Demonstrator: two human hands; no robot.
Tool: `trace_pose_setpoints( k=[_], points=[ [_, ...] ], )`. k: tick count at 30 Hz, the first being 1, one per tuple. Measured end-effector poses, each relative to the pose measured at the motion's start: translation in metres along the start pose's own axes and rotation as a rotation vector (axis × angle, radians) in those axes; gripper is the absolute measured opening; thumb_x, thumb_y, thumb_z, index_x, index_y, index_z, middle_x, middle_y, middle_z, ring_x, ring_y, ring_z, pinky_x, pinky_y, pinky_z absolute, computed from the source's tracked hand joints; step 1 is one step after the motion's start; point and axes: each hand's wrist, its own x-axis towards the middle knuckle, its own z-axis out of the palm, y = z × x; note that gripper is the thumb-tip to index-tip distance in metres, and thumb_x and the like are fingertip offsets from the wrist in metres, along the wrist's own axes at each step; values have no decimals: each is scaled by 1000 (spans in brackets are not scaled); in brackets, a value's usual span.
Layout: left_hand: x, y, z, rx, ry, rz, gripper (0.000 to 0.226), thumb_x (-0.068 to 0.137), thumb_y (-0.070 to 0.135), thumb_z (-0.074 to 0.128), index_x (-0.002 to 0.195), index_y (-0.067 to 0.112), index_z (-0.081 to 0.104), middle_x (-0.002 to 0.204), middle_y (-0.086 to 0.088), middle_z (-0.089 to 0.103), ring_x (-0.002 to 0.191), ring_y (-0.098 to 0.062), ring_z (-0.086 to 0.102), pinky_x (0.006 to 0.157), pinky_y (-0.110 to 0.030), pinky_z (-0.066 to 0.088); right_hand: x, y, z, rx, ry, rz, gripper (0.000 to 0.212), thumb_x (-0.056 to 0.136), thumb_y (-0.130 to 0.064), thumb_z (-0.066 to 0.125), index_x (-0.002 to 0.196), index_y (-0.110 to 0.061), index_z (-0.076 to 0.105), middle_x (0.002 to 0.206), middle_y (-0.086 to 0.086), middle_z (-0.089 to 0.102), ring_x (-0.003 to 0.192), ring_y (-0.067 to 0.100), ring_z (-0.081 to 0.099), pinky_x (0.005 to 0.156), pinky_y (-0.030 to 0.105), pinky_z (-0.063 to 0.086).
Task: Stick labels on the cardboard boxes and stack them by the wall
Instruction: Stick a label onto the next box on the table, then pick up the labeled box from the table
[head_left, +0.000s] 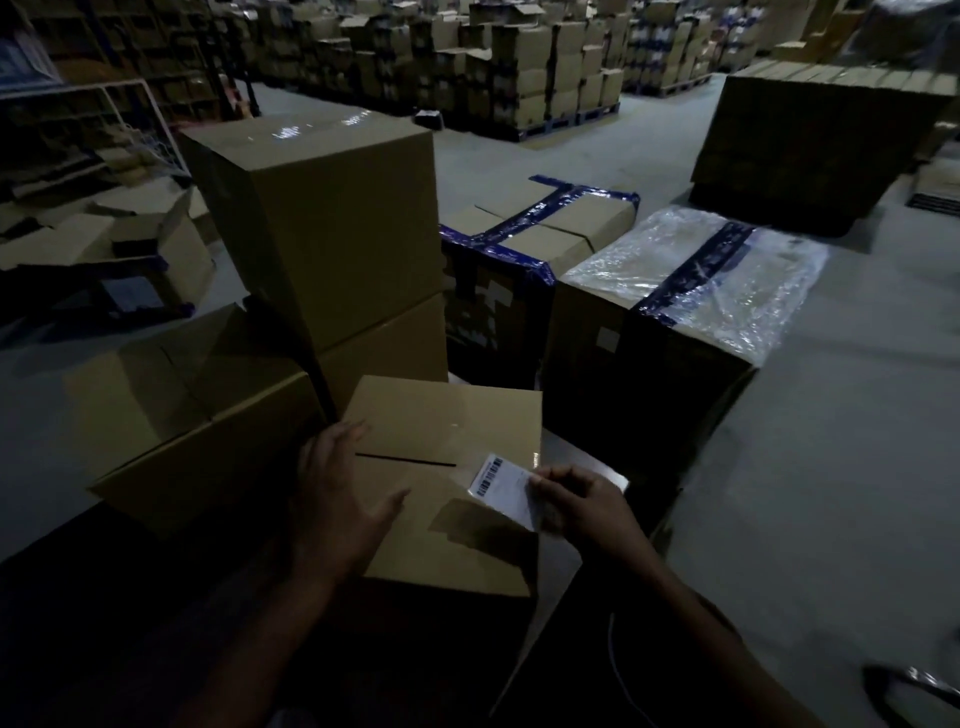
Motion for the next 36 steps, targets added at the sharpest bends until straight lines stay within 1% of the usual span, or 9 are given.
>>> trace_pose_setpoints(
  k=[4,7,11,16,20,23,29,33,36],
  points=[
    [-39,60,31,-128,67,290,54,75,25,85,123,17,62,120,-1,59,112,-20,50,88,-34,47,-19,21,-35,167,133,146,12,91,-2,62,80,-6,63,55,0,61,41,7,52,40,18,42],
    [-64,103,65,-260,-103,426,43,82,35,76,121,22,62,115,7,60,104,-14,54,83,-23,46,-35,35,-65,251,251,194,7,91,2,59,85,-1,62,43,-2,55,32,5,44,34,15,34],
    [-93,148,114,-359,-315,549,43,88,42,66,126,24,58,117,11,57,105,-9,54,88,-23,47,-49,63,-112,262,394,228,7,91,5,57,89,0,61,52,4,61,34,5,51,33,16,37],
    [-116,170,189,-374,-566,431,36,85,39,67,118,26,61,111,11,58,104,-8,58,88,-30,51,-55,119,-172,247,536,336,10,87,8,60,83,-1,63,74,15,68,58,20,65,52,28,51],
    [-133,170,247,-224,-746,340,41,83,37,72,120,23,62,113,8,60,106,-11,59,92,-31,49,-56,159,-209,181,565,476,14,84,10,57,77,0,64,50,2,57,35,4,49,37,16,37],
    [-140,180,273,-132,-831,322,45,84,33,74,125,22,60,117,5,60,110,-12,59,93,-28,47,-51,181,-232,124,563,526,28,81,12,58,62,-7,63,44,-3,52,34,4,44,38,17,34],
    [-140,196,292,-83,-834,312,46,86,34,72,129,23,58,119,5,59,112,-10,57,95,-27,46,-30,227,-267,69,588,571,19,75,-6,76,68,-12,60,73,14,65,67,25,59,66,39,49],
    [-133,202,291,-85,-771,290,45,87,34,73,128,23,59,118,6,59,110,-10,58,95,-29,48,-16,309,-302,-81,506,733,43,54,-31,87,84,-11,63,86,15,66,82,31,68,73,42,58],
    [-126,203,289,-100,-699,271,44,87,36,72,128,24,60,116,7,59,108,-9,58,93,-28,48,-15,284,-296,-297,300,673,30,76,-20,77,56,-18,55,68,6,59,69,23,58,71,41,52]
  ],
)
